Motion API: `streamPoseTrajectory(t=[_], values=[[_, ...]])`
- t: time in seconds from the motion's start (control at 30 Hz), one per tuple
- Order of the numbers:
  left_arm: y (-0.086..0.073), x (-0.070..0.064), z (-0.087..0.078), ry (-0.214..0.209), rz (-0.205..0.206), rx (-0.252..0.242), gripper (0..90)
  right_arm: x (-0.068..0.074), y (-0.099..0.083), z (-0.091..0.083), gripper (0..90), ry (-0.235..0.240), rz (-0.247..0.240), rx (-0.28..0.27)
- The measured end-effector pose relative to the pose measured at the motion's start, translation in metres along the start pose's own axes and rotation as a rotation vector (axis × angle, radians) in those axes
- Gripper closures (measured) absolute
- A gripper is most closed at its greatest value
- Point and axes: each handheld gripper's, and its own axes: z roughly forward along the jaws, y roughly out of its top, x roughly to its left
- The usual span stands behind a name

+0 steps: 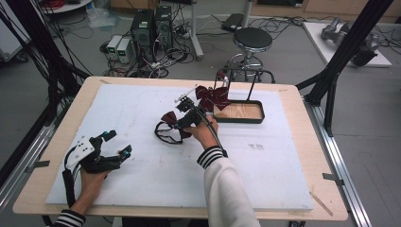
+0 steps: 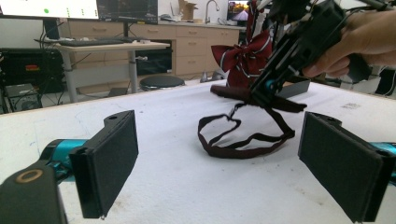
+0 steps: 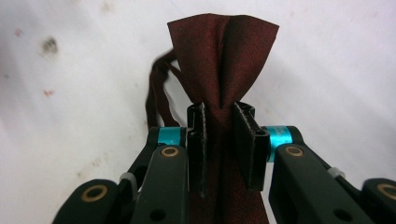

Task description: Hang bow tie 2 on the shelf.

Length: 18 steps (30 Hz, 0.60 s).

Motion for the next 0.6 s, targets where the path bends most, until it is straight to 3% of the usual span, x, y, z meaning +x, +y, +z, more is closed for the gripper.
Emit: streamPoseTrajectory(t=[0.23,0.6], values=[[0.000,0.000,0.000,0.001,-0.002,-0.002,12.5,0.001,0.000,-0.016,75.9,0.009,-0.023,-0.095],[0.000,0.000,0.000,0.005,0.003,-0.004,12.6,0.003,-0.003,-0.044,75.9,-0.048,-0.082,-0.259]])
